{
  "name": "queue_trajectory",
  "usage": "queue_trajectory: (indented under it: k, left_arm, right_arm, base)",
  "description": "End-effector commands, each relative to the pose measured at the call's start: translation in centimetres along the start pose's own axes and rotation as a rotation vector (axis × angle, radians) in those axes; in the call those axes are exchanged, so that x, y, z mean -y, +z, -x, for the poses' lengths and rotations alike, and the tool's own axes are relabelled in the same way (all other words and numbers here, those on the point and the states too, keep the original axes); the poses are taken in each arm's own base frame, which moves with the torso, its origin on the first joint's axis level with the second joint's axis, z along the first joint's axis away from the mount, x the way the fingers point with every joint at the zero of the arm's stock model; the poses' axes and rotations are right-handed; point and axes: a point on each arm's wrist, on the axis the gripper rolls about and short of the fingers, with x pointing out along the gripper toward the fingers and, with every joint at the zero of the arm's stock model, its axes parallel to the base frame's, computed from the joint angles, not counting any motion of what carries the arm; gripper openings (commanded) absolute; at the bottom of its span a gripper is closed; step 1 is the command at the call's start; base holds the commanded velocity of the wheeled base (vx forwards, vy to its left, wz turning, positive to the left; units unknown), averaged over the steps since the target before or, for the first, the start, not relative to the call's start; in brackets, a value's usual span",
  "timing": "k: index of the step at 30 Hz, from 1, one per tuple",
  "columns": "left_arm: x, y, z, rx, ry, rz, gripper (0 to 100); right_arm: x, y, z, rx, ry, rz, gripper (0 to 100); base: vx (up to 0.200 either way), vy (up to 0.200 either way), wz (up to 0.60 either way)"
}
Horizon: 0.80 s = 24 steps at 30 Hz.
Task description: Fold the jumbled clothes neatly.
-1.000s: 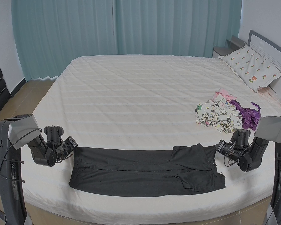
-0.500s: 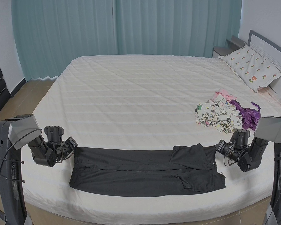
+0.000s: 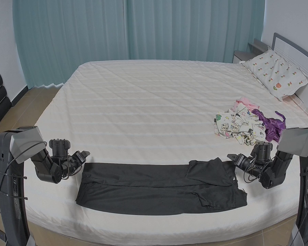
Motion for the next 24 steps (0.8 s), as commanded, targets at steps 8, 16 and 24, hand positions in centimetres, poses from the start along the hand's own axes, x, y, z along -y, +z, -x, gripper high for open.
queue_trajectory:
  k: [8, 16, 24]
  left_arm:
    - [1.0, 0.4, 7.4, -0.039, -0.083, 0.071, 100]
    - [-0.8, -4.2, 9.6, -0.198, 0.007, 0.051, 100]
    - [-1.7, -6.6, 11.1, -0.251, 0.032, -0.061, 100]
  right_arm:
    - [-0.8, -0.5, 7.3, -0.076, -0.008, -0.030, 100]
    - [-0.7, -3.3, 9.9, -0.175, -0.027, -0.024, 100]
    - [-0.2, -4.1, 9.8, -0.184, -0.035, -0.038, 100]
  base:
    - [0.000, 0.000, 0.00]
    - [-0.025, 0.000, 0.00]
    - [-0.050, 0.000, 0.00]
